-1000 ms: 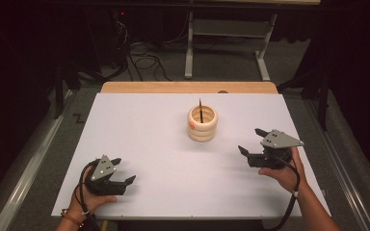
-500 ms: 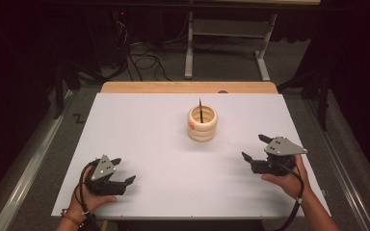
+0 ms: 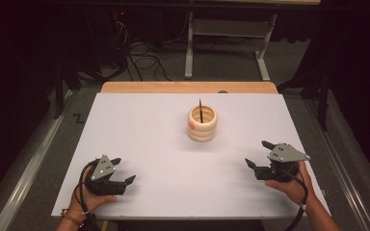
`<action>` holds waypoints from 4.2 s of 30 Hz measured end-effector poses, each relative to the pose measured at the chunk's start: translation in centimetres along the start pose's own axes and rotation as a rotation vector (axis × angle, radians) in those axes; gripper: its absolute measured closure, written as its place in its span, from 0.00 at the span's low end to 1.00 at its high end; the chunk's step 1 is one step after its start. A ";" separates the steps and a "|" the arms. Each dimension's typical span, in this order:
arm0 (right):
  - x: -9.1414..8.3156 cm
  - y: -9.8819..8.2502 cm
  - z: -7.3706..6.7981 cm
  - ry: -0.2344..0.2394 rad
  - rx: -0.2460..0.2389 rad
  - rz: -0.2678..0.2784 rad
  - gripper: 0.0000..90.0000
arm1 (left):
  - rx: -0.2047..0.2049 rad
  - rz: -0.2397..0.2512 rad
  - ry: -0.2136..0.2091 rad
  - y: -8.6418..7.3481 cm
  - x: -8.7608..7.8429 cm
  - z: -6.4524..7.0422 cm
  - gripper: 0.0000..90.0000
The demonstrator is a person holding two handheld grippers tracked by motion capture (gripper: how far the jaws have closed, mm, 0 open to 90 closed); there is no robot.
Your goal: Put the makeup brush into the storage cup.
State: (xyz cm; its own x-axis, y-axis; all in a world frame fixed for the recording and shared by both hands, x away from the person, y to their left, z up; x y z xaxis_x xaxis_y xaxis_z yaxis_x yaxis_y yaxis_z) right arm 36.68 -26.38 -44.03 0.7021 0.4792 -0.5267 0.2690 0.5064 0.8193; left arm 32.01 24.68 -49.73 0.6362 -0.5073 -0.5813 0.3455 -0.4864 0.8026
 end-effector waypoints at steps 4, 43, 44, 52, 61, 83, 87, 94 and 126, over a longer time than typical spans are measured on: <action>-0.2 -0.5 0.0 0.000 -0.003 -0.008 0.23 | 0.000 -0.002 0.000 0.0 0.0 0.0 0.23; -4.5 -6.4 1.4 -0.013 0.053 0.000 0.23 | 0.010 -0.011 0.000 0.0 0.2 0.1 0.23; -4.5 -6.5 1.5 -0.022 0.050 0.001 0.23 | 0.012 -0.011 0.000 0.0 0.2 0.1 0.23; -5.4 -7.5 2.0 -0.046 0.085 0.012 0.23 | 0.011 -0.010 -0.002 0.0 0.1 0.2 0.23; -6.2 -8.8 2.5 -0.058 0.132 0.021 0.23 | 0.009 -0.007 -0.001 0.0 0.0 0.2 0.23; -7.0 -9.3 2.4 -0.069 0.178 0.047 0.23 | 0.011 0.002 -0.002 0.0 -0.2 0.3 0.23; -7.1 -9.1 2.4 -0.069 0.176 0.055 0.23 | 0.014 0.004 -0.002 0.0 -0.3 0.3 0.23; -7.1 -8.9 2.4 -0.066 0.175 0.059 0.23 | 0.013 0.004 0.002 0.0 -0.3 0.3 0.23; -6.7 -8.7 2.2 -0.056 0.181 0.047 0.23 | 0.007 0.003 -0.004 0.0 -0.2 0.2 0.23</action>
State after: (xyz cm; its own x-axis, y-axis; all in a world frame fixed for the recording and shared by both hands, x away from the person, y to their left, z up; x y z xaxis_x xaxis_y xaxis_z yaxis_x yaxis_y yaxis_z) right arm 31.06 -35.60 -47.09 0.7511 0.4562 -0.4773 0.3451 0.3450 0.8728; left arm 31.75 24.60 -49.64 0.6349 -0.5115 -0.5791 0.3383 -0.4898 0.8035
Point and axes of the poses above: each handheld gripper's, and its own axes: x roughly forward along the jaws, y roughly out of its top, z roughly to its right, the point moved 1 cm from there along x, roughly forward along the jaws, and after that the axes turned 3 degrees about x, right-handed, at the moved point
